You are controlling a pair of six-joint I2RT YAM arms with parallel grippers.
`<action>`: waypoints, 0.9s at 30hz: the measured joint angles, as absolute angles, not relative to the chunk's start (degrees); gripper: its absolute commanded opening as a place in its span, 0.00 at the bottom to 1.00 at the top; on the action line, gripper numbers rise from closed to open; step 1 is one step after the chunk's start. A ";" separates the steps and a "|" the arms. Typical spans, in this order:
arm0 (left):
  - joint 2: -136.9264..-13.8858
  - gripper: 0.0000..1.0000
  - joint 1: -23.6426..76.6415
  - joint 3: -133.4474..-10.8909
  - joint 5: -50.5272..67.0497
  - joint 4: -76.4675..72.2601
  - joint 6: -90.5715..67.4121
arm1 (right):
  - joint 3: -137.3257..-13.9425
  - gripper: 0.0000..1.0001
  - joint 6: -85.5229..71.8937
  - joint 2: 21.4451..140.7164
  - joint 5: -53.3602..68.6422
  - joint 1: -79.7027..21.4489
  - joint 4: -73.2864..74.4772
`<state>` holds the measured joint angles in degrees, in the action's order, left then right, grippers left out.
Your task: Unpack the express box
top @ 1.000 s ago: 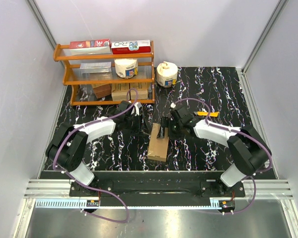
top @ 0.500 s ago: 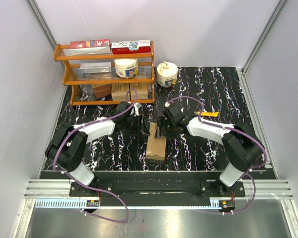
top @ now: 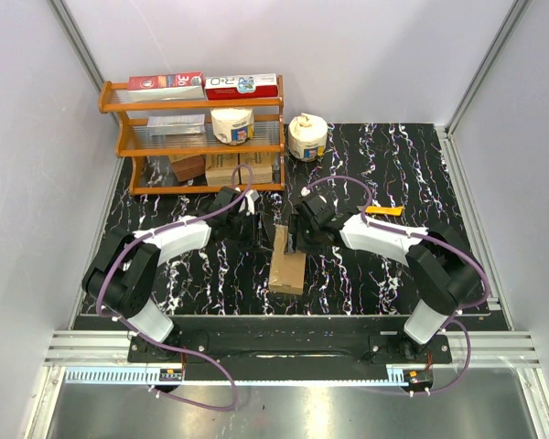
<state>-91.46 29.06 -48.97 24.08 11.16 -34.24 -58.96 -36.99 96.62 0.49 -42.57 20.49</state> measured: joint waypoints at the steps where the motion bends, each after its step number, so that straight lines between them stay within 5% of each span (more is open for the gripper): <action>1: -91.46 0.36 29.06 -48.97 24.03 11.16 -34.06 | -59.02 0.57 -36.99 96.66 0.47 -42.59 20.58; 22: -91.33 0.27 29.17 -51.66 19.03 17.56 -31.35 | -59.81 0.53 -38.09 97.17 -0.95 -42.78 20.91; 27: -91.33 0.36 29.04 -52.05 18.28 18.72 -30.65 | -59.81 0.54 -38.28 97.17 -1.02 -42.78 20.93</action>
<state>-91.33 29.04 -52.05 18.28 18.72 -30.65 -59.81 -38.28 97.17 -1.02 -42.78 20.93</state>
